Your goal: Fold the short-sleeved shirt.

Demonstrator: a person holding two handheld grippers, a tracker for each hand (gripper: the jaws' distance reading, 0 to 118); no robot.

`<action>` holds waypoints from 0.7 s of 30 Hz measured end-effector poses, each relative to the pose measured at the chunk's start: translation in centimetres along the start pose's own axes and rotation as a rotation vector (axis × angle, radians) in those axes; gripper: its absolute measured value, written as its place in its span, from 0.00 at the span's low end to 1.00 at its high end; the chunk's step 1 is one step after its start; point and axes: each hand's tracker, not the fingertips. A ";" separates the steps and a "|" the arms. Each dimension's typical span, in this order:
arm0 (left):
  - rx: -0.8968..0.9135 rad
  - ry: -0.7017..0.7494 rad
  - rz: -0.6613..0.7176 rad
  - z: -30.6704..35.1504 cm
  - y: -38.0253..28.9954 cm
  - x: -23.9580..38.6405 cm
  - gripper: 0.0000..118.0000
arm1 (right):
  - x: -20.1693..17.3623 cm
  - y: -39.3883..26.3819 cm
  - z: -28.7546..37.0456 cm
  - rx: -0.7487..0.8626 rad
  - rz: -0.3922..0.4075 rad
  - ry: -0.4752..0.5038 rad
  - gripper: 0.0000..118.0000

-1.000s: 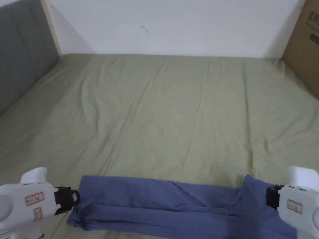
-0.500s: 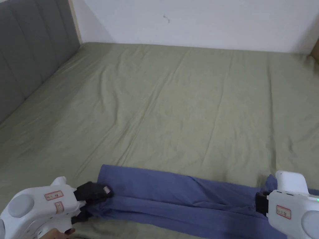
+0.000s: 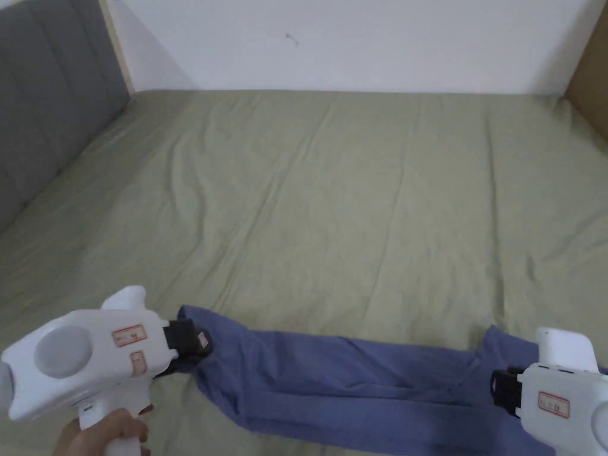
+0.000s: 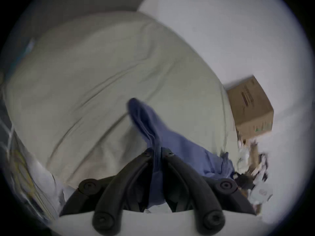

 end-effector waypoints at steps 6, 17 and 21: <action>-0.012 -0.093 -0.463 -2.5 -3.5 13.6 0.06 | 2.3 -0.1 0.9 0.008 -0.108 0.019 0.00; -0.267 -0.130 -0.509 -10.8 -10.4 16.1 0.87 | 5.3 -1.5 2.1 -0.006 -0.146 -0.035 0.00; -0.229 -0.253 -0.401 -7.9 -7.5 13.7 0.79 | 5.4 -1.4 2.4 0.008 -0.137 -0.041 0.00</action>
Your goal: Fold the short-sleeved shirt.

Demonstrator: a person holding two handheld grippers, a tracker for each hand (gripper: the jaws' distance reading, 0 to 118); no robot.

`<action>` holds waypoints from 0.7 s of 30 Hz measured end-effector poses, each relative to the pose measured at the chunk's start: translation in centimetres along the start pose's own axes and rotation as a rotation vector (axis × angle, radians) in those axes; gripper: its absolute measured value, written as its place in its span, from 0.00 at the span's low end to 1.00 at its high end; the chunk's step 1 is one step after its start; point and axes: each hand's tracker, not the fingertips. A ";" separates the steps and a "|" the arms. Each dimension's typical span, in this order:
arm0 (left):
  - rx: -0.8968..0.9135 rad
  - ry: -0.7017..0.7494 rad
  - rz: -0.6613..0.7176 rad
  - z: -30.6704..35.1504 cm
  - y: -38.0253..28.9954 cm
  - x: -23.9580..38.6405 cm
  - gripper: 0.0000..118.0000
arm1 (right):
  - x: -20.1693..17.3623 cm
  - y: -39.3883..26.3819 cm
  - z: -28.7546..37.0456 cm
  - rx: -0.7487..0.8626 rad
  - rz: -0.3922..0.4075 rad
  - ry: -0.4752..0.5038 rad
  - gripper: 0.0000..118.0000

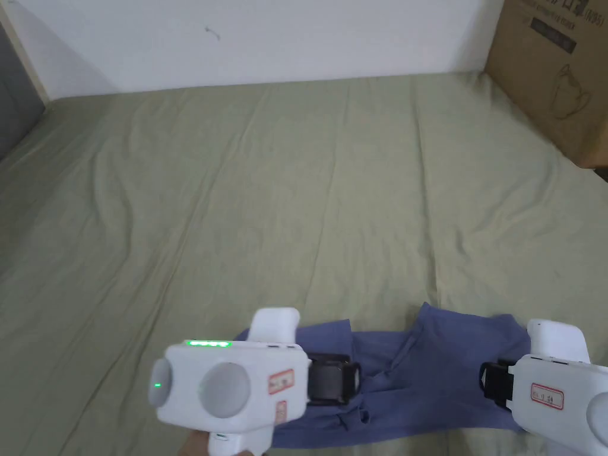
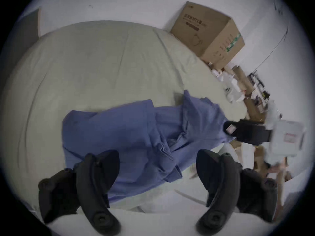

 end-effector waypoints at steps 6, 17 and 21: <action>0.046 0.220 0.109 1.8 0.5 -4.1 0.00 | -1.0 -0.5 -0.9 -0.018 -0.005 0.024 0.00; -0.127 -0.009 0.132 -4.9 -2.2 -0.5 0.00 | -1.5 -1.2 -1.0 -0.041 0.028 0.030 0.00; -0.188 0.012 0.057 -7.6 -3.0 2.3 0.00 | -0.6 -1.5 -1.1 -0.048 0.015 0.016 0.00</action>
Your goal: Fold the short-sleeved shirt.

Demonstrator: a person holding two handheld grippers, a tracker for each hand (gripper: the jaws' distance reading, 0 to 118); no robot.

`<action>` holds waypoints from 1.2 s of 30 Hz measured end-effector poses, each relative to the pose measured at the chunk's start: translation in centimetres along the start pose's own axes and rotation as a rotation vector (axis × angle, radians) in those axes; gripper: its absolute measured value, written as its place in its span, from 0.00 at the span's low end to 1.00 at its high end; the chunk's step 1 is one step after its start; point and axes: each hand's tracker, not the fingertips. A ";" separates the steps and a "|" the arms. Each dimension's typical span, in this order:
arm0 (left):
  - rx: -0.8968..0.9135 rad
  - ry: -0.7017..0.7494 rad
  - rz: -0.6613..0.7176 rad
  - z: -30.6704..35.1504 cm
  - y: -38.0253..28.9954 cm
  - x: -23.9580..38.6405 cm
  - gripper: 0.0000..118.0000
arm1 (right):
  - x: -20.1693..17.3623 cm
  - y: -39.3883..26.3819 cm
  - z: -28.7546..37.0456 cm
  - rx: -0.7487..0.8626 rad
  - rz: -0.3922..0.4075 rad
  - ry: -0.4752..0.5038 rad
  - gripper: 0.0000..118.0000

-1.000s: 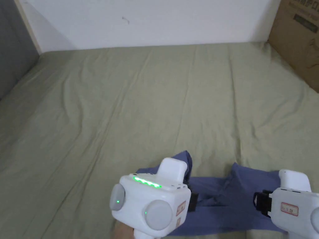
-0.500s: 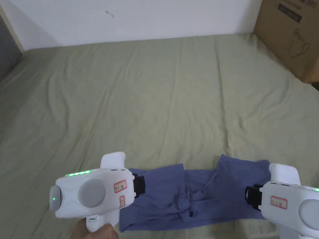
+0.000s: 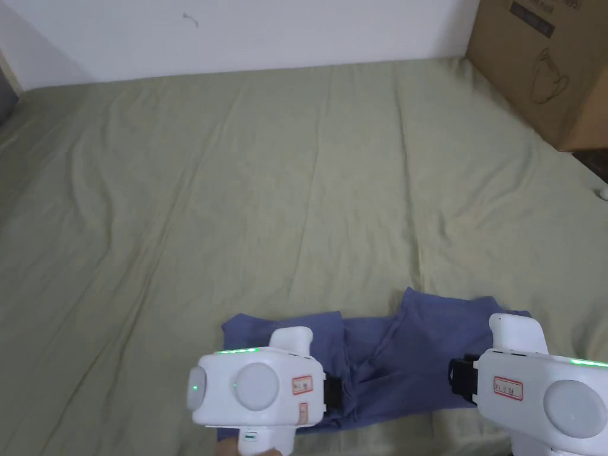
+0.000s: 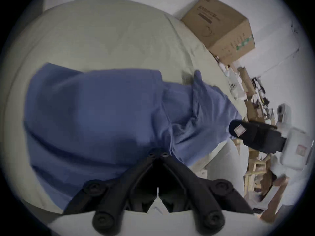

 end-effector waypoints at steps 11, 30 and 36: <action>-0.063 -0.105 -0.054 -1.4 -0.4 3.7 0.00 | 0.4 -0.3 0.6 -0.009 -0.011 -0.005 0.00; 0.225 -0.188 0.394 10.7 -3.5 -17.0 0.83 | -4.8 0.4 0.2 -0.034 0.110 0.067 0.00; 0.218 -0.331 0.452 5.4 -3.1 -16.5 1.00 | -6.1 0.2 1.1 -0.025 0.168 0.058 0.00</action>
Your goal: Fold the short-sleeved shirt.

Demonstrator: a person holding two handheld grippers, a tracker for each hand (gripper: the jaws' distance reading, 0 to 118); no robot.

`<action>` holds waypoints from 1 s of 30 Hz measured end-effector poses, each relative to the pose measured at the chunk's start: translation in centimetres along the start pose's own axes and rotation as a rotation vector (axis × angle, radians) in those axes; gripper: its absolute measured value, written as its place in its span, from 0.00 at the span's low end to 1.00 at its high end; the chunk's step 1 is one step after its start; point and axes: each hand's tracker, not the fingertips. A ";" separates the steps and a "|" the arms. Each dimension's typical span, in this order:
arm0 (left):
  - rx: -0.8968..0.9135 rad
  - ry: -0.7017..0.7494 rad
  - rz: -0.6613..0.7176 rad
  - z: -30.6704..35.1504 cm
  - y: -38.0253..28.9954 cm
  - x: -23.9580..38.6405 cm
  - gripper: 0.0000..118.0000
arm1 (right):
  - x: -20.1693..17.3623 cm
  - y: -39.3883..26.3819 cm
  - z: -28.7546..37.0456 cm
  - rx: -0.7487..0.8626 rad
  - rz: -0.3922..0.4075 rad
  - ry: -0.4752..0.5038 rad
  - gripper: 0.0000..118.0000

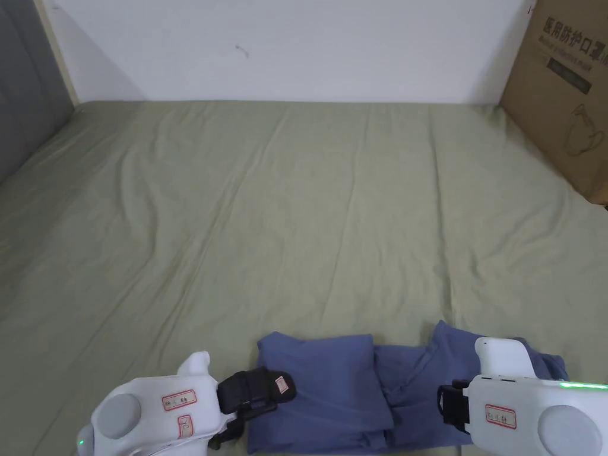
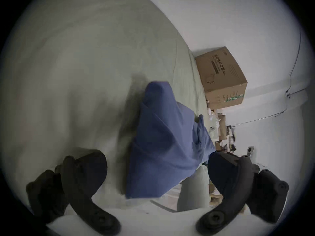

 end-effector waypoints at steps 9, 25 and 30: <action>-0.097 -0.105 0.070 -0.4 1.0 -2.2 0.12 | -1.2 0.2 0.5 -0.017 -0.039 0.057 0.00; 0.077 0.056 -0.007 13.6 5.0 -6.0 0.12 | -3.6 1.6 -1.3 -0.037 0.004 0.068 0.00; 0.171 0.109 0.039 18.1 5.5 -7.2 0.12 | -2.7 1.6 -1.7 -0.042 -0.046 0.069 0.00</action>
